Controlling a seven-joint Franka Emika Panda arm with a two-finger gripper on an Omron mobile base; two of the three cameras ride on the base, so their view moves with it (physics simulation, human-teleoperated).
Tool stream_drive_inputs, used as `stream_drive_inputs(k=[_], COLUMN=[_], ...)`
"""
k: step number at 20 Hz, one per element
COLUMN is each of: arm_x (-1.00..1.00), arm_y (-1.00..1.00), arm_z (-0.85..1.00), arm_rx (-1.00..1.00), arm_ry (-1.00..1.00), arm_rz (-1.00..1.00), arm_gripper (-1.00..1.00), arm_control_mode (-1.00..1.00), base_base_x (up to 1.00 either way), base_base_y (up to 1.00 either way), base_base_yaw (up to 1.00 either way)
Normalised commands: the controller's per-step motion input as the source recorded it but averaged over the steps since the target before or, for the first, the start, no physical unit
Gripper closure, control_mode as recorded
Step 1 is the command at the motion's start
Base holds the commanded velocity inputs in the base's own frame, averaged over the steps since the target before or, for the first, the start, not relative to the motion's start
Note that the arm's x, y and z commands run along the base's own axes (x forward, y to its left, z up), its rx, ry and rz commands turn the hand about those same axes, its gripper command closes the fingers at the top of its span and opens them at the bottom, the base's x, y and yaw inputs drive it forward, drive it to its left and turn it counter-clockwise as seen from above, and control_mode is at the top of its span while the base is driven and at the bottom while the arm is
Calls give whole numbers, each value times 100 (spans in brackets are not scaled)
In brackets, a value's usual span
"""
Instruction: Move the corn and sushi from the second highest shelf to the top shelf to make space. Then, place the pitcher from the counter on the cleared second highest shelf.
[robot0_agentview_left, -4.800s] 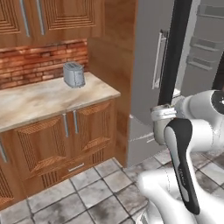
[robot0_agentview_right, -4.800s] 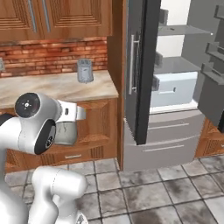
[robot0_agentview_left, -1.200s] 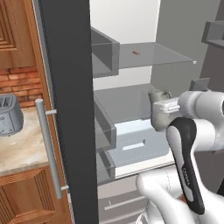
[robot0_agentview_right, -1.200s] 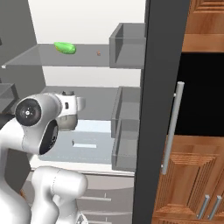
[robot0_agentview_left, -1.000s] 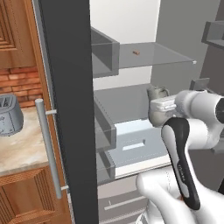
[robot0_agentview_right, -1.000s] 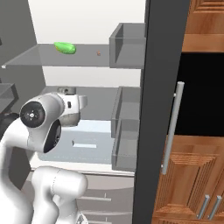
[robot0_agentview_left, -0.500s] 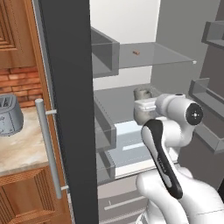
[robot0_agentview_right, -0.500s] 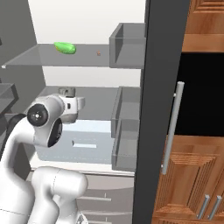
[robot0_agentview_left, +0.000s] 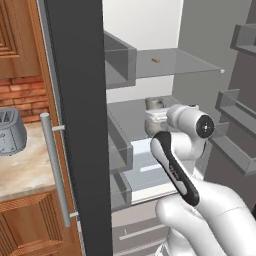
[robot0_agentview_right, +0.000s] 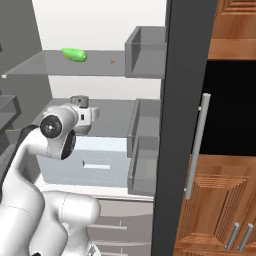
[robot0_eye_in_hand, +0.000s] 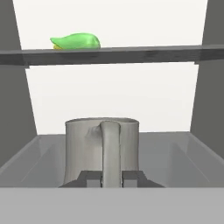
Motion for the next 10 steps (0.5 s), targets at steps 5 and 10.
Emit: stream_drive_inputs(k=[5,10], arm_x=[46,51], arm_y=[0,0], arm_z=[0,0], arm_rx=[0,0], arm_ry=[2,5], arm_rz=[0,0], arm_gripper=[100,100], arm_control_mode=[-100,-100], base_base_x=[0,0], base_base_y=[0,0], base_base_yaw=[0,0])
